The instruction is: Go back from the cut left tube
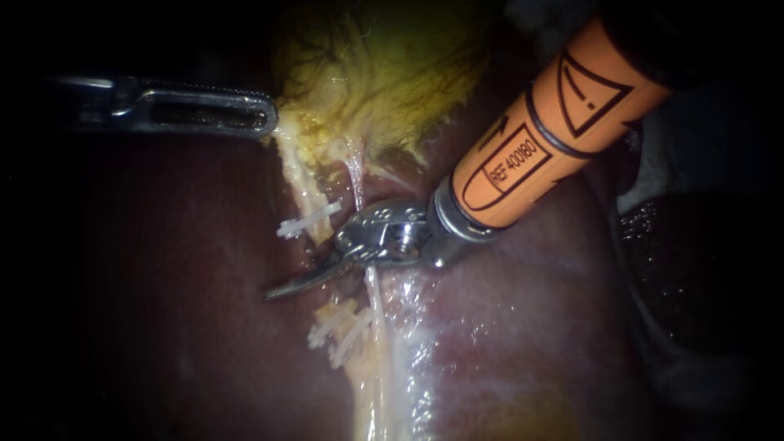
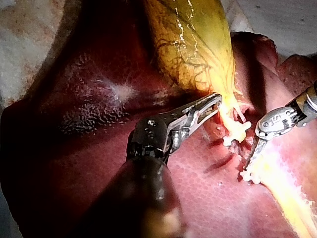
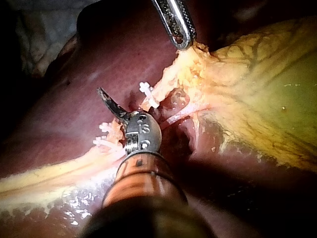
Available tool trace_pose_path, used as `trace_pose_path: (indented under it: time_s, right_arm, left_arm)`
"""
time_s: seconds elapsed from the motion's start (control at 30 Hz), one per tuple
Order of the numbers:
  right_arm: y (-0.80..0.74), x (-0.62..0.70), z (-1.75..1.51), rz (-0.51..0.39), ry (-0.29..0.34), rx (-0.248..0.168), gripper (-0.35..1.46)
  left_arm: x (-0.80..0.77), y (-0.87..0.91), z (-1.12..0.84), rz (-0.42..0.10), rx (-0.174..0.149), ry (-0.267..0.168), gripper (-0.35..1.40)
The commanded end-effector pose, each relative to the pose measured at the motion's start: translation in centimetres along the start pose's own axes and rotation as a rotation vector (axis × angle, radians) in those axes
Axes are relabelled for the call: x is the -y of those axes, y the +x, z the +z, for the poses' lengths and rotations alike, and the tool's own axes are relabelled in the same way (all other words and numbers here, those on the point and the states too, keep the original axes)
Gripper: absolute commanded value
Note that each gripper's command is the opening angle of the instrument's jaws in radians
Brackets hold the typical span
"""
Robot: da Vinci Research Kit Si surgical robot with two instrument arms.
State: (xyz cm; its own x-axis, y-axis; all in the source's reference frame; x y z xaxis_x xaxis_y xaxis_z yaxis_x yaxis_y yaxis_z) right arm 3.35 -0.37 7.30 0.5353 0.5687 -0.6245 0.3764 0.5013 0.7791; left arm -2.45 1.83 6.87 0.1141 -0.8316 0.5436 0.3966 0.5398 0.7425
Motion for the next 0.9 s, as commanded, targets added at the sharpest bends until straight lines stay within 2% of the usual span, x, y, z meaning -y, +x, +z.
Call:
trace_pose_path:
  time_s: [0.03,0.1,0.17,0.2,0.27,0.3,0.4,0.57,0.67,0.7,0.73,0.9]
  right_arm:
    - [0.0,0.0,0.0,0.001,0.001,0.001,-0.35]
    - [0.0,0.0,-0.01,0.0,-0.01,-0.011,-0.35]
    - [0.01,0.0,0.0,0.0,-0.039,-0.028,0.31]
    - [0.01,0.01,0.0,0.001,-0.048,-0.033,0.58]
    - [0.01,0.02,0.0,0.001,-0.064,-0.04,0.96]
    - [0.01,0.03,0.0,0.002,-0.076,-0.045,1.08]
    - [0.01,0.05,0.02,0.005,-0.099,-0.056,1.25]
    - [0.0,0.1,0.02,0.008,-0.126,-0.069,1.31]
    - [-0.04,0.17,-0.01,0.017,-0.22,-0.113,1.4]
    - [-0.07,0.22,-0.03,-0.003,-0.297,-0.142,1.42]
    - [-0.09,0.26,-0.05,-0.024,-0.34,-0.153,1.43]
    - [-0.2,0.57,-0.25,-0.159,-0.476,-0.154,1.45]
  left_arm:
    - [0.0,0.0,0.0,0.0,0.0,0.0,-0.35]
    - [0.0,0.0,0.0,0.0,0.0,0.0,-0.35]
    - [0.0,0.0,0.0,0.0,0.0,0.0,-0.35]
    - [-0.01,0.0,0.0,0.0,0.0,0.0,-0.35]
    - [-0.01,0.0,0.0,0.0,0.0,0.0,-0.35]
    - [-0.01,0.0,0.0,0.0,0.0,0.0,-0.35]
    - [-0.02,0.01,0.0,0.0,0.0,0.0,-0.35]
    - [-0.02,0.01,0.0,0.001,0.0,0.0,-0.35]
    - [-0.03,0.02,0.0,0.001,0.0,0.0,-0.35]
    - [-0.03,0.02,0.0,0.001,0.0,0.0,-0.35]
    - [-0.03,0.02,0.0,0.001,0.0,0.001,-0.35]
    - [-0.06,0.02,-0.01,0.002,0.002,-0.004,-0.35]
